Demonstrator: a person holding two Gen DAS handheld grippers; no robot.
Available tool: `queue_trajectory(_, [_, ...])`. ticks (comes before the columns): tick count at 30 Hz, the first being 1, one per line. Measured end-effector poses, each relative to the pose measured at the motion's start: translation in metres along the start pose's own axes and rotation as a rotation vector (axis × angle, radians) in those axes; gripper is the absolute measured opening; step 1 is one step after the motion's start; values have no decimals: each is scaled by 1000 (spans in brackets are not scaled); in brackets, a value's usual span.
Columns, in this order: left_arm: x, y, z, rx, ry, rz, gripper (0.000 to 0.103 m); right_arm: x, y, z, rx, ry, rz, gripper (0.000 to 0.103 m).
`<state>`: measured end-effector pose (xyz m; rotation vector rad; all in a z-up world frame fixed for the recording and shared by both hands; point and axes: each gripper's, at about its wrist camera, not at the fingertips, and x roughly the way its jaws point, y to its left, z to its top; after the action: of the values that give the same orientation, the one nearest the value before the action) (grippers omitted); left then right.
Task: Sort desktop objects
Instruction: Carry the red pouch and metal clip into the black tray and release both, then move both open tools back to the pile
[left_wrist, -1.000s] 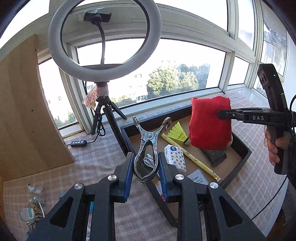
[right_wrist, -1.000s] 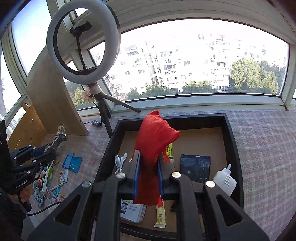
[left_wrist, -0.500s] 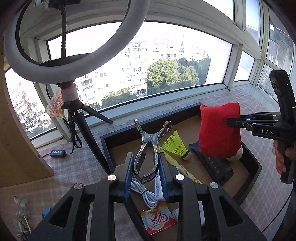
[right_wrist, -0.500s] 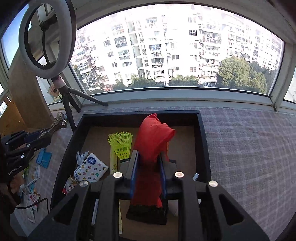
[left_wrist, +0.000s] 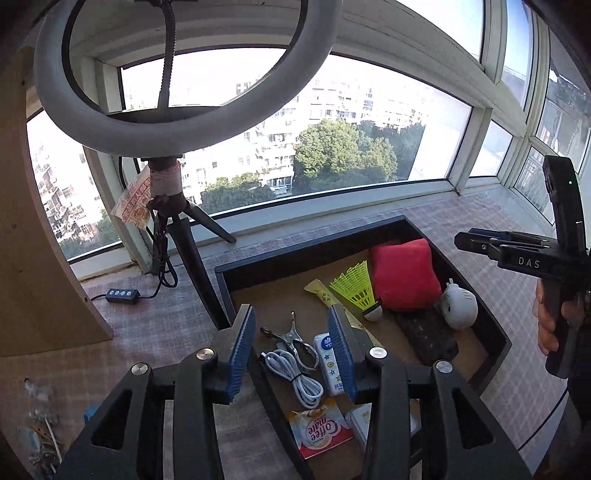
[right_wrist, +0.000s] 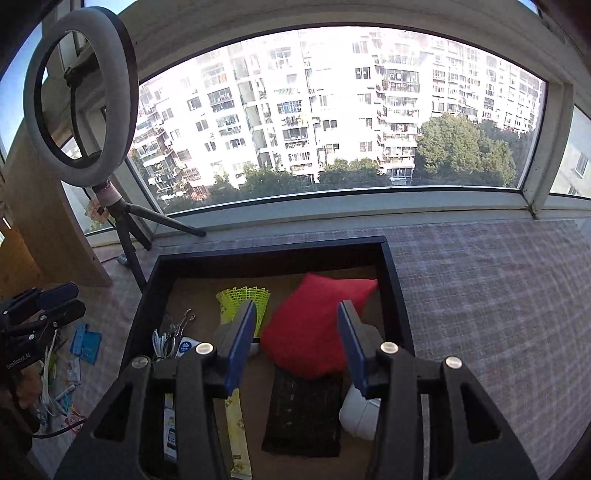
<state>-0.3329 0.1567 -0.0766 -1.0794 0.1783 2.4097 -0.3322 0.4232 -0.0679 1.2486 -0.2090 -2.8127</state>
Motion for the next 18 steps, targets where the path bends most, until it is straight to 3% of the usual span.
queue_trajectory(11, [-48,31,-24,-48,-16,41,39,-19,39,-4,-32,-13,50,45])
queue_trajectory(18, [-101,52,-48,-48,-54,88,39,-42,76,-4,-73,-31,102,45])
